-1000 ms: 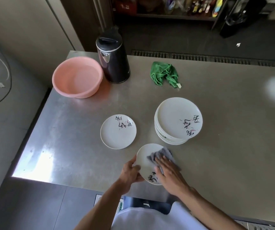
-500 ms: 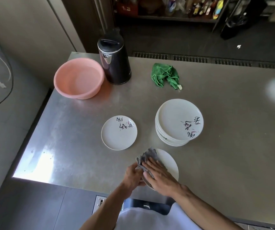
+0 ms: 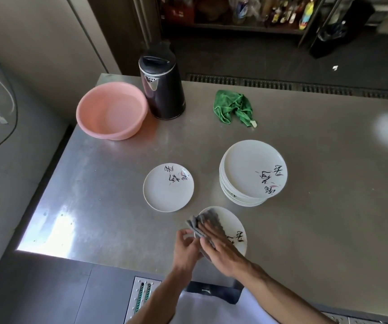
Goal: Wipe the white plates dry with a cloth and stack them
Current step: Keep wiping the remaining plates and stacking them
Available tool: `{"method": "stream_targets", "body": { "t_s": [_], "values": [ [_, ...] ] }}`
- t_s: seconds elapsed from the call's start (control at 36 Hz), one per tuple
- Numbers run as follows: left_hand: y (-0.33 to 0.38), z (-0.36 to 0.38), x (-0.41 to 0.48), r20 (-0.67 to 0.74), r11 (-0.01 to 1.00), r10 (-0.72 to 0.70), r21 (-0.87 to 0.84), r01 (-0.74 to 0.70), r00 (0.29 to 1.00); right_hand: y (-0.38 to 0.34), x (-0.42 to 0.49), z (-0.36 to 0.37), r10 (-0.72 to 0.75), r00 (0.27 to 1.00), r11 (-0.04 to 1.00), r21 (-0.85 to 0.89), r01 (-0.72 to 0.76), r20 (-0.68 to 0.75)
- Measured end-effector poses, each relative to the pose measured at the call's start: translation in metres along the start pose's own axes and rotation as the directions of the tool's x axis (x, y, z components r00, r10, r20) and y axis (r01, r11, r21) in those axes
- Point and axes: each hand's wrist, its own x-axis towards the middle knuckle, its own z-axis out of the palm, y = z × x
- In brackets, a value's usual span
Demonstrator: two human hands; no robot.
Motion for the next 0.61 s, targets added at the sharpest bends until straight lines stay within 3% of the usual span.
{"method": "stream_targets", "body": {
  "t_s": [0.03, 0.08, 0.14, 0.19, 0.25, 0.31, 0.39, 0.47, 0.56, 0.61],
  "values": [
    [-0.001, -0.002, 0.001, 0.029, 1.000, 0.004, -0.010, -0.004, 1.000, 0.002, 0.002, -0.001, -0.002, 1.000, 0.999, -0.039, 0.002, 0.010],
    [-0.003, -0.007, 0.003, 0.082, 1.000, 0.001, 0.007, -0.002, 0.997, 0.013, 0.008, -0.005, 0.042, 0.999, 0.951, -0.306, -0.051, -0.034],
    [-0.002, -0.010, 0.002, 0.120, 1.000, -0.007, 0.026, 0.004, 0.993, 0.018, 0.014, -0.011, 0.190, 0.972, 0.834, -0.500, -0.233, -0.136],
    [0.000, -0.010, -0.001, 0.153, 1.000, -0.004, 0.030, 0.000, 0.988, 0.018, 0.016, -0.011, 0.203, 0.969, 0.858, -0.452, -0.244, -0.138],
    [0.003, -0.008, -0.003, 0.166, 1.000, 0.001, 0.027, -0.005, 0.986, 0.016, 0.012, -0.005, 0.066, 0.998, 0.948, -0.312, -0.062, 0.002],
    [0.001, -0.008, -0.002, 0.187, 1.000, -0.011, 0.020, 0.007, 0.982, 0.016, 0.005, 0.000, 0.026, 0.994, 0.960, -0.282, 0.003, 0.102],
    [-0.001, -0.010, -0.003, 0.175, 0.999, -0.038, 0.010, 0.037, 0.984, 0.022, 0.011, -0.001, 0.155, 0.987, 0.890, -0.427, -0.160, -0.046],
    [-0.006, -0.008, 0.001, 0.137, 0.995, -0.085, -0.047, 0.093, 0.987, 0.017, 0.015, -0.003, 0.376, 0.899, 0.770, -0.463, -0.438, -0.225],
    [-0.011, -0.005, 0.003, 0.071, 0.982, -0.136, -0.122, 0.144, 0.988, 0.017, 0.014, 0.003, 0.378, 0.905, 0.818, -0.386, -0.426, -0.196],
    [-0.013, -0.005, 0.005, 0.013, 0.983, -0.133, -0.123, 0.134, 0.991, 0.013, 0.014, 0.004, 0.340, 0.925, 0.902, -0.217, -0.372, -0.172]
  ]
}}
